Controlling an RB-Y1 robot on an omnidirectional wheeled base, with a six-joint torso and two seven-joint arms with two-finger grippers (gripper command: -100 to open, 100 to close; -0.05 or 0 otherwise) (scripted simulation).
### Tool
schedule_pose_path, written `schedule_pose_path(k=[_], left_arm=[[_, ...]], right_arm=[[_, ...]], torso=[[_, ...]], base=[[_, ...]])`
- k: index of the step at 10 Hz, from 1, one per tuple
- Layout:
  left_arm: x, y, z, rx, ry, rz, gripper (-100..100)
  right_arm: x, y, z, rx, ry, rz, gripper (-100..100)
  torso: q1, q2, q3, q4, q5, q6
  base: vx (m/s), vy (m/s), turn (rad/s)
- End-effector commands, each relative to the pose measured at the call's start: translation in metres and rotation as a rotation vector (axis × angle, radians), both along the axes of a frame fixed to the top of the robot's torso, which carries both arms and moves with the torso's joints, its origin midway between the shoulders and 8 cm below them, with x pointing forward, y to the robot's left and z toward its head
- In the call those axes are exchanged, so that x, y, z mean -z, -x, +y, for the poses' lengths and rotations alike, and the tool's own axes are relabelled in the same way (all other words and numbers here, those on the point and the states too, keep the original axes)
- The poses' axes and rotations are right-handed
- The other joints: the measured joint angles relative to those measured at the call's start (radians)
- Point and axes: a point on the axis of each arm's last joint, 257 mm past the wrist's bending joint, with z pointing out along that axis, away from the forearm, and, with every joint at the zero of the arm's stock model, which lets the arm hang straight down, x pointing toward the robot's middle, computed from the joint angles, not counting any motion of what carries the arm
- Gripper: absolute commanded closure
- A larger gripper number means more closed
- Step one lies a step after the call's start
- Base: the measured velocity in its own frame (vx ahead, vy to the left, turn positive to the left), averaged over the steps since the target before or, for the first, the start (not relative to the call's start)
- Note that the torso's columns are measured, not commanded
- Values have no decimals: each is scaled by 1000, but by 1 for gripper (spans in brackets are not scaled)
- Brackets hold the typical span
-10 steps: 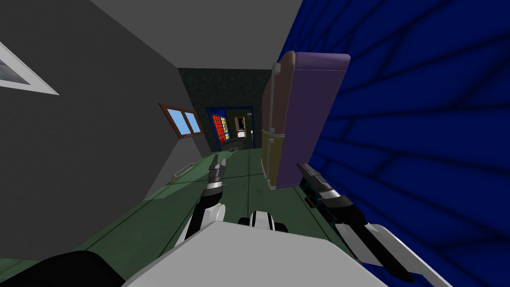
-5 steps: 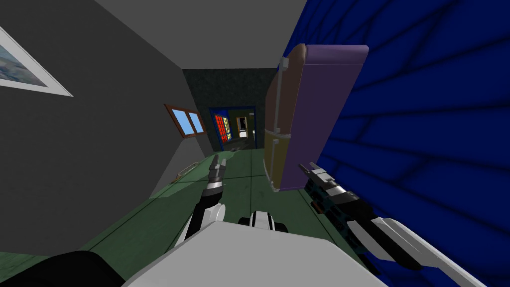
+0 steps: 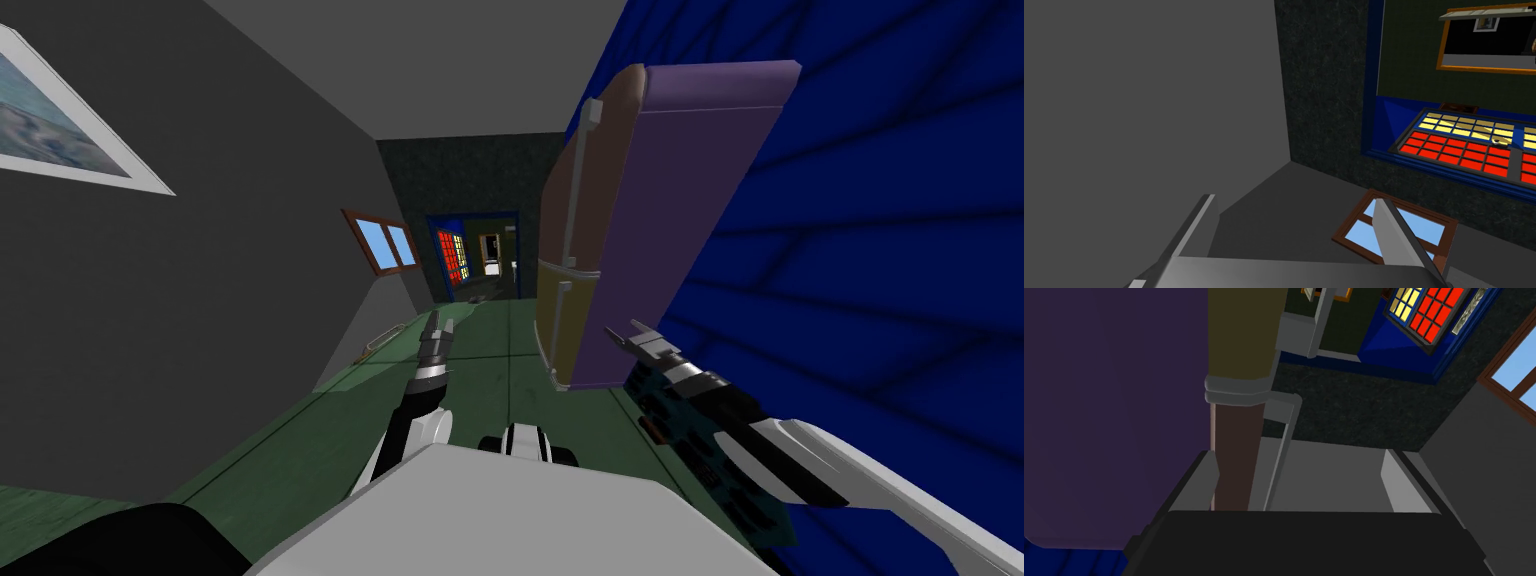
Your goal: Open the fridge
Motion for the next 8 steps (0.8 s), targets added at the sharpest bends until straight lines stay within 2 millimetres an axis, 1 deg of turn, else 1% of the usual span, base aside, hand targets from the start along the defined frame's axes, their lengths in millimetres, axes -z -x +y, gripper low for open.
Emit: schedule_pose_path(k=[1,2,3,5,6,8], left_arm=[[0,0,0,0,0,0,0],[0,0,0,0,0,0,0],[0,0,0,0,0,0,0],[0,0,0,0,0,0,0],[0,0,0,0,0,0,0],[0,0,0,0,0,0,0]], right_arm=[[-8,-13,-27,56,181,-9,-100],[-12,-18,-40,82,253,-13,-100],[-14,-19,-39,77,270,-13,-100],[-25,-29,-66,133,411,-25,-100],[-27,-30,-66,129,423,-25,-100],[-44,-40,-92,184,559,-39,-100]], torso=[[0,1,1,0,0,-1],[1,-1,0,0,0,-1],[1,-3,-1,-1,0,0],[0,-1,0,0,0,0],[1,-1,-1,0,0,-1],[0,0,0,0,0,-1]], base=[[62,66,142],[87,73,128],[62,59,45],[69,62,115],[55,52,70],[56,53,140]])
